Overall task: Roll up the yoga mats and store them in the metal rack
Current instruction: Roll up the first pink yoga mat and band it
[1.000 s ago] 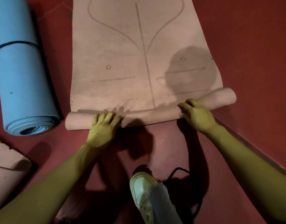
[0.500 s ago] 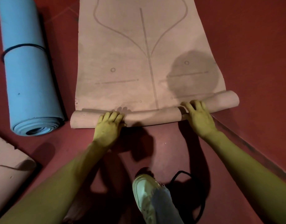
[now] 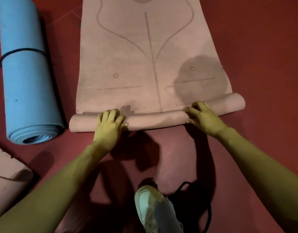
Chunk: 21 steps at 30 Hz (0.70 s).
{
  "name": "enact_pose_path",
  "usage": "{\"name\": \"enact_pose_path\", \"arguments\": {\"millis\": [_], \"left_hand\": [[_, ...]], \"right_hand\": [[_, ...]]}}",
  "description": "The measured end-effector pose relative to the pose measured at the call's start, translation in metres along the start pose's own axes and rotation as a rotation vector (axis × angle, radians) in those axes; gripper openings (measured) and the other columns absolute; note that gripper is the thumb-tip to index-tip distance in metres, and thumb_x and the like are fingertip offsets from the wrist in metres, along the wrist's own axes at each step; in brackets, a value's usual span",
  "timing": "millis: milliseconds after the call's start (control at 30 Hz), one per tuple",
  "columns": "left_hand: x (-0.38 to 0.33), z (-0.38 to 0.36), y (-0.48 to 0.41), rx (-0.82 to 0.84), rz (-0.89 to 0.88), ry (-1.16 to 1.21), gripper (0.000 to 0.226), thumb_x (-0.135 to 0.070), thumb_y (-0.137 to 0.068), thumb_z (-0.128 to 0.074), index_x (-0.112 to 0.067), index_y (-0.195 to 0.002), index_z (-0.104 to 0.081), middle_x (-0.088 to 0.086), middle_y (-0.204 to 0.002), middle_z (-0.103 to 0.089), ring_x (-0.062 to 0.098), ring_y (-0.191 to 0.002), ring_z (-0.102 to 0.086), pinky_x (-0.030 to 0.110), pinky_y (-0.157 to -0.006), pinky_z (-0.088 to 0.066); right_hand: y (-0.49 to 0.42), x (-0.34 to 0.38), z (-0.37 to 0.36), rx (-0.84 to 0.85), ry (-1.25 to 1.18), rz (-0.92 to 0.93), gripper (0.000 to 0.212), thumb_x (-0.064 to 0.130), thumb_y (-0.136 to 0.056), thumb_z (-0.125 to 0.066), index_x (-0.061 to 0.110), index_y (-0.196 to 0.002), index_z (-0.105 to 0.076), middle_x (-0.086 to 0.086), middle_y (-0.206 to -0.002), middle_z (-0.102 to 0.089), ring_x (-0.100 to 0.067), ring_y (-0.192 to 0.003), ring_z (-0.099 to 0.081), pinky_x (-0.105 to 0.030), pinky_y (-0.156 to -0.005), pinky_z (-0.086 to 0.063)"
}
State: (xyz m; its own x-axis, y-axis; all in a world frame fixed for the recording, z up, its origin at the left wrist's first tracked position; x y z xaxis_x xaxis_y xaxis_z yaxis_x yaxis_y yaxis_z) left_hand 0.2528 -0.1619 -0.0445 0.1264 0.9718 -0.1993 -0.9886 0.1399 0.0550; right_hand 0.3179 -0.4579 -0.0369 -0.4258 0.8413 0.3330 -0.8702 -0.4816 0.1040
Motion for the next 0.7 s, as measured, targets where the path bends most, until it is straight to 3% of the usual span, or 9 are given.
{"name": "enact_pose_path", "arguments": {"millis": [133,233,367,467,533,600,700], "left_hand": [[-0.008,-0.002,0.017,-0.095,-0.019,-0.051,0.048,-0.038,-0.083,-0.046,-0.002,-0.112,-0.061,0.015,-0.101,-0.059,0.028,-0.089,-0.044,0.039,-0.085,-0.032],[-0.004,-0.002,0.014,-0.110,-0.021,-0.052,0.043,-0.039,-0.081,-0.047,-0.006,-0.108,-0.056,0.015,-0.098,-0.059,0.028,-0.085,-0.043,0.039,-0.082,-0.032],[-0.003,-0.005,0.003,-0.016,-0.040,-0.059,0.037,-0.036,-0.079,-0.048,-0.012,-0.106,-0.057,0.012,-0.095,-0.060,0.033,-0.082,-0.056,0.040,-0.077,-0.043],[0.001,0.000,-0.007,0.060,-0.051,-0.028,0.045,-0.042,-0.082,-0.044,-0.008,-0.104,-0.064,0.014,-0.095,-0.064,0.034,-0.083,-0.061,0.039,-0.072,-0.052],[0.003,0.007,-0.015,0.091,-0.024,0.000,0.045,-0.043,-0.086,-0.050,-0.007,-0.109,-0.064,0.014,-0.102,-0.064,0.035,-0.094,-0.059,0.040,-0.078,-0.049],[0.007,0.009,-0.024,0.135,0.012,0.041,0.041,-0.037,-0.089,-0.058,-0.009,-0.119,-0.060,0.013,-0.116,-0.060,0.033,-0.110,-0.051,0.039,-0.089,-0.042],[0.010,0.013,-0.035,0.176,0.035,0.064,0.042,-0.039,-0.092,-0.056,-0.013,-0.126,-0.054,0.010,-0.124,-0.055,0.028,-0.119,-0.044,0.036,-0.093,-0.037]], "right_hand": [[-0.007,-0.003,0.001,0.065,0.012,-0.057,0.048,0.021,-0.079,-0.073,0.011,-0.125,-0.059,-0.020,-0.115,-0.049,-0.038,-0.107,-0.044,-0.039,-0.097,-0.037],[-0.009,-0.003,0.001,0.100,-0.011,-0.107,0.057,0.022,-0.081,-0.071,0.010,-0.133,-0.049,-0.017,-0.119,-0.048,-0.034,-0.112,-0.042,-0.037,-0.099,-0.034],[-0.007,0.000,-0.001,0.062,0.040,-0.124,0.047,0.020,-0.081,-0.070,0.007,-0.122,-0.051,-0.019,-0.116,-0.048,-0.037,-0.108,-0.044,-0.041,-0.093,-0.039],[0.004,0.006,-0.007,-0.112,0.202,-0.136,0.033,0.013,-0.079,-0.069,0.006,-0.110,-0.060,-0.027,-0.109,-0.050,-0.042,-0.093,-0.049,-0.047,-0.081,-0.046],[0.009,0.014,-0.010,-0.174,0.277,-0.153,0.032,0.010,-0.080,-0.055,0.004,-0.112,-0.059,-0.027,-0.106,-0.051,-0.040,-0.087,-0.050,-0.046,-0.078,-0.046],[0.010,0.018,-0.013,-0.176,0.281,-0.146,0.045,0.020,-0.080,-0.046,0.002,-0.120,-0.054,-0.027,-0.110,-0.050,-0.040,-0.091,-0.047,-0.049,-0.083,-0.045],[0.005,0.015,-0.013,-0.138,0.248,-0.122,0.059,0.028,-0.074,-0.067,0.002,-0.125,-0.051,-0.027,-0.113,-0.050,-0.040,-0.097,-0.044,-0.051,-0.088,-0.044]]}}
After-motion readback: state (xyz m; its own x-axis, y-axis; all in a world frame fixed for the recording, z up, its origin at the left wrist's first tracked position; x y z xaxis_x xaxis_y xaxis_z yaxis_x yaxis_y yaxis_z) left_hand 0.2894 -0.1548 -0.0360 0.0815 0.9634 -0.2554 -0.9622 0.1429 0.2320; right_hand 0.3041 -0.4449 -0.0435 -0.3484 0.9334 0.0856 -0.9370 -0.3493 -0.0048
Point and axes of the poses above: each hand's wrist, its own y-axis away from the middle knuckle, its own z-axis out of the back of the hand, x = y × z, the point moved 7 cm from there along -y, towards the middle knuckle
